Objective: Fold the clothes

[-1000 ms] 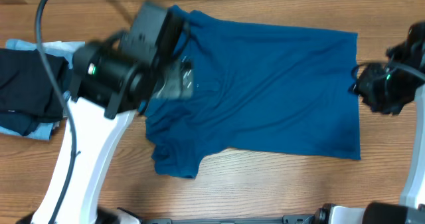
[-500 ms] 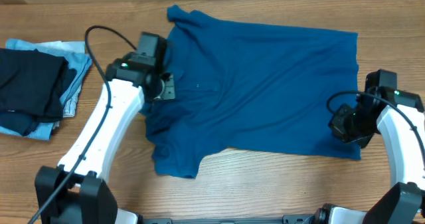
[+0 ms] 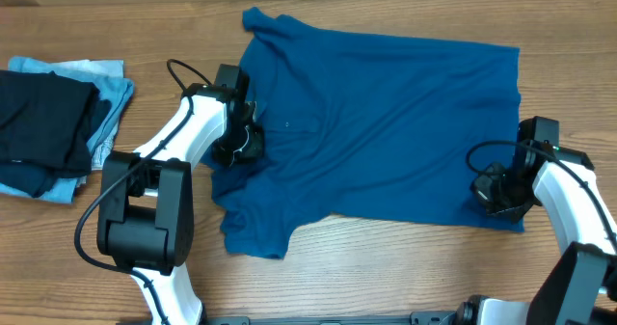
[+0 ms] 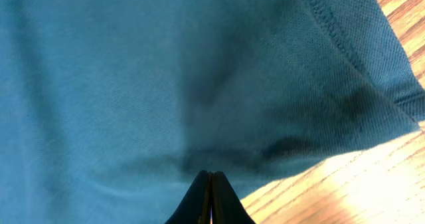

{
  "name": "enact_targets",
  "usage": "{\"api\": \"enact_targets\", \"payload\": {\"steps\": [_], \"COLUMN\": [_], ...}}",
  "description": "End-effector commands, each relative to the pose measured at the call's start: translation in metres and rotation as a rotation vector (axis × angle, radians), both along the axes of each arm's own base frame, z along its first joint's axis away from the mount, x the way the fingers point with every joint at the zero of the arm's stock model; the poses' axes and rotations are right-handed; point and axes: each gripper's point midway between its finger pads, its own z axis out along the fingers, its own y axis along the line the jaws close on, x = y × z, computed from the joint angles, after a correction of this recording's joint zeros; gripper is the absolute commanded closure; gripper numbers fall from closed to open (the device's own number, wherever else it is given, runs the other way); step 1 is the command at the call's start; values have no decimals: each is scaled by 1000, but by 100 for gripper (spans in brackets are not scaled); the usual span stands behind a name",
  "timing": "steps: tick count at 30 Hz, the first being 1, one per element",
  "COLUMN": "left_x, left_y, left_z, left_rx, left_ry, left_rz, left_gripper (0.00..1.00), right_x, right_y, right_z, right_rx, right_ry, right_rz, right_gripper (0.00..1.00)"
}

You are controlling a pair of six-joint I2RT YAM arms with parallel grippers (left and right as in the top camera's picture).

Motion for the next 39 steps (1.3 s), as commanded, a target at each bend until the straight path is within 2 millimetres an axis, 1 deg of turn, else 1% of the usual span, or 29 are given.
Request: {"api": "enact_targets", "payload": {"steps": [1, 5, 9, 12, 14, 15, 18, 21, 24, 26, 28, 29, 30, 31, 32, 34, 35, 36, 37, 38, 39], "left_x": [11, 22, 27, 32, 36, 39, 45, 52, 56, 61, 70, 76, 80, 86, 88, 83, 77, 63, 50, 39, 17], "left_y": [-1, 10, 33, 43, 50, 53, 56, 55, 55, 55, 53, 52, 51, 50, 46, 34, 29, 23, 20, 18, 13], "left_z": [-1, -2, -2, -1, -1, -1, 0, 1, 2, 8, 20, 31, 41, 57, 73, 94, 100, 102, 100, 98, 94], "left_rx": [0, 65, 178, 182, 181, 177, 174, 169, 170, 165, 163, 158, 156, 154, 137, 73, 49, 31, 36, 44, 63], "left_ry": [-48, -95, -114, -129, -139, -146, -171, -197, -215, -230, -249, -261, -268, -277, -275, -240, -210, -150, -96, -53, 28], "left_rz": [-21, -15, 22, 56, 77, 87, 99, 101, 103, 105, 107, 108, 108, 107, 104, 96, 104, 122, 134, 137, 112], "left_gripper": [81, 80, 81, 81, 81, 81, 81, 79, 78, 73, 62, 52, 37, 24, 18, 15, 15, 18, 20, 25, 59], "right_x": [-3, -5, -10, -12, -7, -3, 2, 10, 10, 9, 10, 11, 13, 15, 16, 17, 18, 19, 20, 21, 22], "right_y": [-6, -13, -28, -39, -51, -61, -76, -81, -81, -80, -81, -82, -83, -83, -80, -77, -77, -75, -75, -75, -74], "right_z": [-12, -30, -55, -69, -71, -69, -65, -62, -62, -61, -58, -57, -55, -54, -53, -53, -53, -53, -53, -53, -53], "right_rx": [-21, -8, 12, 19, 1, -25, -58, -67, -68, -64, -63, -63, -64, -61, -50, -32, -28, -19, -13, -11, -10], "right_ry": [43, 87, 142, 153, 124, 106, 85, 58, 58, 64, 69, 67, 64, 60, 56, 51, 49, 44, 39, 34, 28], "right_rz": [-56, -91, -152, -193, -215, -229, -253, -256, -256, -256, -256, -256, -256, -256, -253, -253, -253, -253, -253, -253, -252], "right_gripper": [96, 96, 96, 96, 96, 96, 96, 96, 96, 96, 96, 96, 96, 96, 95, 93, 92, 91, 91, 91, 91]}}
